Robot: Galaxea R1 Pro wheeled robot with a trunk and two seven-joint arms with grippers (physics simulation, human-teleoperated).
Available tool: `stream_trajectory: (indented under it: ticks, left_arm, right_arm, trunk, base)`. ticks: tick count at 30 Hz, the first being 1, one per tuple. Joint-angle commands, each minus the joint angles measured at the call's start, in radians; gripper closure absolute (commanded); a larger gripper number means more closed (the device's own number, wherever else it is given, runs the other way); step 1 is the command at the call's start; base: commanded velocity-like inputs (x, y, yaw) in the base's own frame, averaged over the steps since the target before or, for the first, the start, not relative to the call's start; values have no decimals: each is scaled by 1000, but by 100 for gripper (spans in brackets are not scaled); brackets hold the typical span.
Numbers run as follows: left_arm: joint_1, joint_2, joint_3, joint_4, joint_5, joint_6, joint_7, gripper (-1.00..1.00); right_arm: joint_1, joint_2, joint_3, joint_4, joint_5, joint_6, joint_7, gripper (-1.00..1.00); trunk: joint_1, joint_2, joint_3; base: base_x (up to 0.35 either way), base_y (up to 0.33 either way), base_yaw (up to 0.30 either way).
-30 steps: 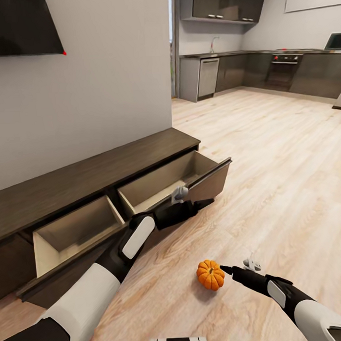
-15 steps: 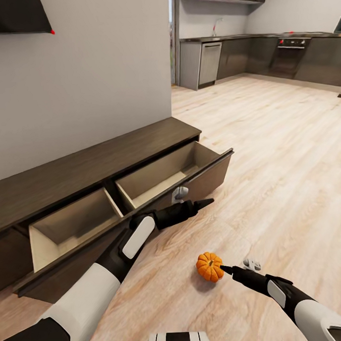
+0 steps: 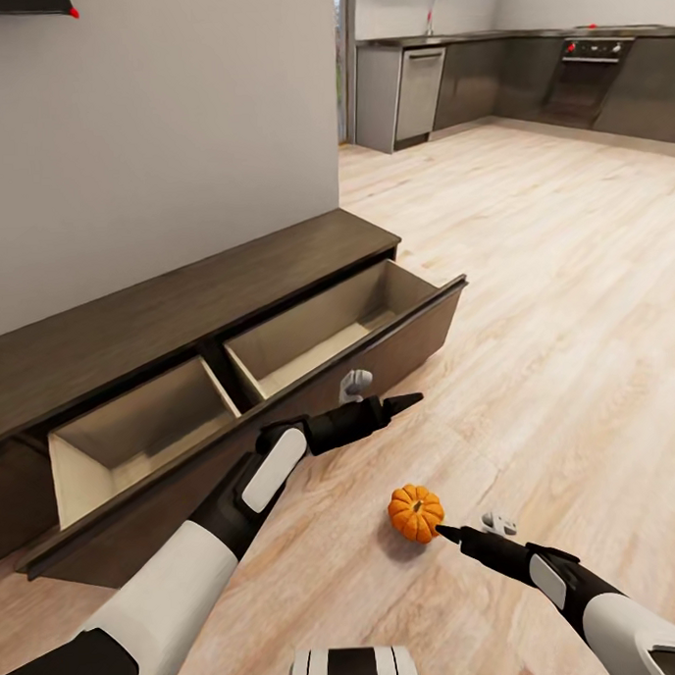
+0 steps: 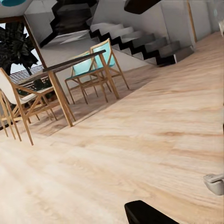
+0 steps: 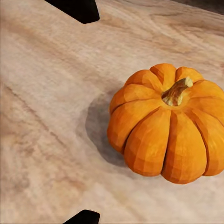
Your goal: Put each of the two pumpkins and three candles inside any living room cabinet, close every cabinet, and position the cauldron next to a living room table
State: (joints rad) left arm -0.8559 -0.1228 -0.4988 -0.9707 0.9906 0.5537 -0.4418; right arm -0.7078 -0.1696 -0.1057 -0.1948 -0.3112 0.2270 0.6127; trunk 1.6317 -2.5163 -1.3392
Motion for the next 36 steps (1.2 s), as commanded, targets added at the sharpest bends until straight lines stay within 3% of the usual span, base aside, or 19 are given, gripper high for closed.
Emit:
stream_trajectory:
  ticks: [1,5,8,11,13,16,20,24,26,28,33,35,36]
  left_arm:
    - [0,0,0,0,0,0,0,-100]
    - [0,1,1,5,0,0,2,-100]
    - [-1,1,4,57,-3,0,7,-100]
    - [-1,2,20,189,-7,-4,10,-100]
    - [-2,17,38,298,-9,-15,11,-100]
    - [-2,35,48,434,-11,-99,12,-100]
    - [-2,69,47,521,-13,-182,13,-100]
    - [-2,74,44,564,-15,-200,34,-100]
    - [-2,73,43,588,-15,-206,44,-100]
    - [-2,75,44,592,-16,-206,44,-100]
    - [-2,72,42,594,-18,-205,42,-100]
    - [-2,73,43,590,-18,-200,39,-100]
    - [-2,75,43,588,-17,-198,38,-100]
  right_arm:
    - [0,0,0,0,0,0,0,-100]
    - [0,-1,0,-1,0,0,2,-100]
    - [-1,-2,0,-6,1,0,33,-100]
    - [0,-4,-1,-10,2,7,100,-100]
    - [0,-5,-2,-11,2,10,120,-100]
    - [-1,-5,-2,-14,1,12,130,-100]
    - [-1,-5,-2,-47,0,13,133,-100]
    - [-1,-5,-3,-105,-12,33,149,-100]
    - [-1,-5,-3,-158,-70,89,218,-100]
    - [-1,-7,-2,-183,-90,104,245,-100]
    - [-1,-12,-4,-220,-104,118,292,-100]
    - [-1,-21,-8,-264,-109,165,352,-100]
    - [-1,-29,-26,-314,-130,235,372,-100]
  trunk:
    - [0,0,-4]
    - [2,-1,-19]
    - [4,-2,-31]
    - [5,-3,-43]
    - [6,-3,-50]
    - [7,-4,-62]
    - [9,-5,-77]
    - [11,-6,-93]
    - [12,-6,-101]
    - [13,-7,-108]
    - [15,-8,-128]
    - [16,-8,-135]
    - [16,-8,-139]
  base:
    - [0,0,0]
    - [0,0,0]
    - [0,0,0]
    - [0,0,0]
    - [0,0,0]
    - [0,0,0]
    - [0,0,0]
    - [0,0,0]
    - [0,0,0]
    - [0,0,0]
    - [0,0,0]
    - [0,0,0]
    - [0,0,0]
